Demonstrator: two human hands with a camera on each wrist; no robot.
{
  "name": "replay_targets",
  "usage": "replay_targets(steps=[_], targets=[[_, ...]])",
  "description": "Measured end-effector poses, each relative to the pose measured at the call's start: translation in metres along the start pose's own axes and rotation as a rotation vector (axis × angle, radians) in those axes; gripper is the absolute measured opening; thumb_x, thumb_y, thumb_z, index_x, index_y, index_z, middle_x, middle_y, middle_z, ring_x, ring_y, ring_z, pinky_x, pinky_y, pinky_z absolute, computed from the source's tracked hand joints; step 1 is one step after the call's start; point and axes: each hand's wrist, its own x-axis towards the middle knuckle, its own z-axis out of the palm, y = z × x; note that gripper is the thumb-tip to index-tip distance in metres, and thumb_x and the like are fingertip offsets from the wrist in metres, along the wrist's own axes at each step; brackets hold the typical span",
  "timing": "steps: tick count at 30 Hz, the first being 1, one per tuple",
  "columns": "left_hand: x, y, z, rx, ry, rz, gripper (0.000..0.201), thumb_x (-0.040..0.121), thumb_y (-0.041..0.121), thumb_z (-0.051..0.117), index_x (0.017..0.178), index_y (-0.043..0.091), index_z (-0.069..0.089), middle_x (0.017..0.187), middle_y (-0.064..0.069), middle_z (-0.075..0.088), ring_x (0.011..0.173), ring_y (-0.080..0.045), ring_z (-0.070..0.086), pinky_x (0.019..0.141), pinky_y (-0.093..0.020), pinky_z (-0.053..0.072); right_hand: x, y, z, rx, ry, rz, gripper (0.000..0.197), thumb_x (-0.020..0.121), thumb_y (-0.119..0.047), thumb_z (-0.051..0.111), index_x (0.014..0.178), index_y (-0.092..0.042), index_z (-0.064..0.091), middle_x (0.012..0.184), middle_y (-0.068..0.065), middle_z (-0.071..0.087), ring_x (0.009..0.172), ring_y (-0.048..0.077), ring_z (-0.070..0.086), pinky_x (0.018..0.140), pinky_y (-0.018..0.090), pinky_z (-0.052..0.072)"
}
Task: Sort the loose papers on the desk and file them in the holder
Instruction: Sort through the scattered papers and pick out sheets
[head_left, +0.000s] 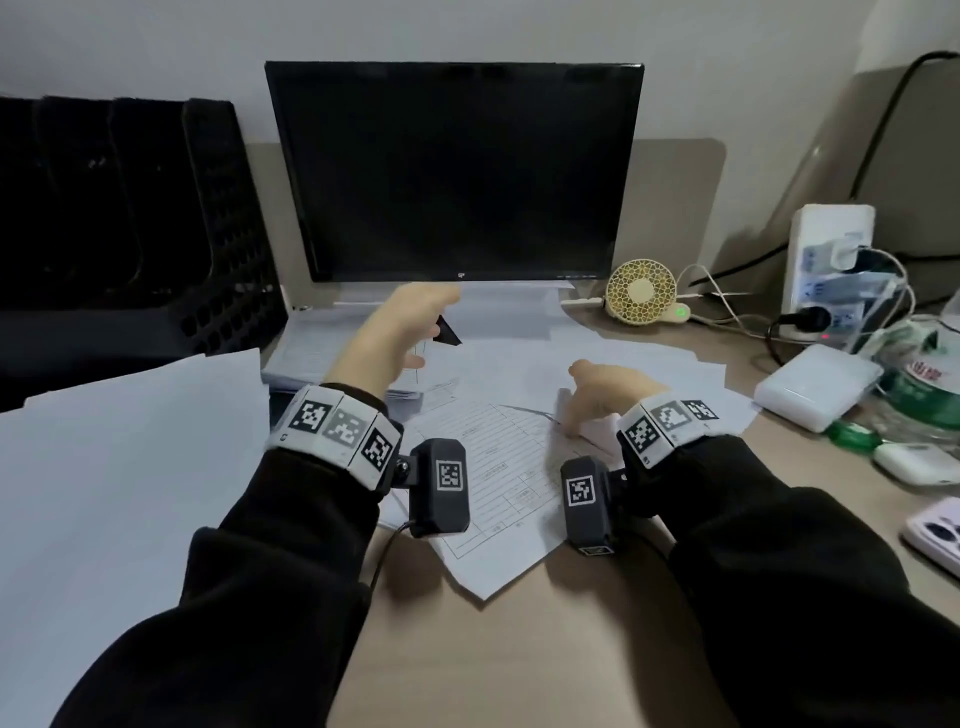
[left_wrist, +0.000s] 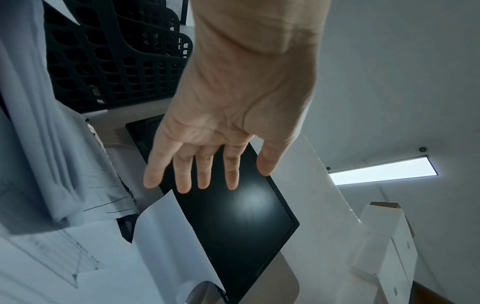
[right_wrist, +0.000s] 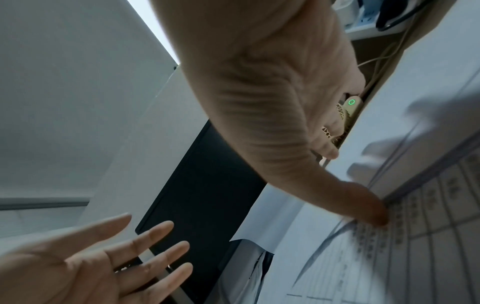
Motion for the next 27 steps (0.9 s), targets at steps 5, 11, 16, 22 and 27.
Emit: replay_targets(steps=[5,11,16,22,27], targets=[[0.012,-0.007,0.002,0.015,-0.025,0.02,0.034,0.096,0.032,0.051,0.129,0.023,0.052,0.127,0.004,0.051,0.111,-0.015,0.053,0.096,-0.047,0.041,0.009,0.005,0.004,-0.048,0.038,-0.036,0.05,0.066,-0.035,0.071,0.106,-0.017,0.046,0.089,0.0,0.055,0.081,0.021,0.053,0.05,0.028,0.035],[0.015,-0.011,-0.001,0.008,-0.074,0.057,0.035,0.097,0.032,0.05,0.13,0.021,0.054,0.129,0.003,0.055,0.115,-0.016,0.056,0.088,-0.044,0.044,0.01,-0.001,0.003,-0.18,0.028,-0.094,0.033,0.063,-0.022,0.073,0.088,-0.014,0.053,0.087,0.003,0.057,0.087,0.023,0.057,0.068,0.031,0.051],[0.015,-0.011,-0.003,0.005,-0.078,0.068,0.035,0.097,0.033,0.051,0.13,0.021,0.055,0.128,0.002,0.056,0.116,-0.016,0.056,0.088,-0.043,0.045,0.002,-0.004,0.0,-0.227,-0.051,-0.125,0.044,0.066,-0.017,0.069,0.108,-0.016,0.054,0.092,0.002,0.057,0.089,0.022,0.057,0.068,0.031,0.05],[0.014,-0.01,-0.002,0.022,-0.105,0.074,0.035,0.096,0.033,0.052,0.129,0.022,0.055,0.126,0.004,0.057,0.114,-0.014,0.057,0.09,-0.043,0.046,-0.006,-0.007,0.0,-0.296,0.037,-0.178,0.037,0.067,-0.014,0.074,0.1,-0.012,0.056,0.083,0.003,0.054,0.089,0.024,0.056,0.059,0.029,0.044],[0.012,-0.009,-0.003,0.026,-0.11,0.078,0.033,0.097,0.033,0.051,0.128,0.023,0.055,0.126,0.004,0.058,0.113,-0.014,0.057,0.091,-0.044,0.046,-0.004,-0.009,0.002,-0.318,0.035,-0.201,0.013,0.067,-0.012,0.069,0.078,-0.012,0.062,0.078,0.002,0.06,0.073,0.02,0.058,0.059,0.026,0.047]])
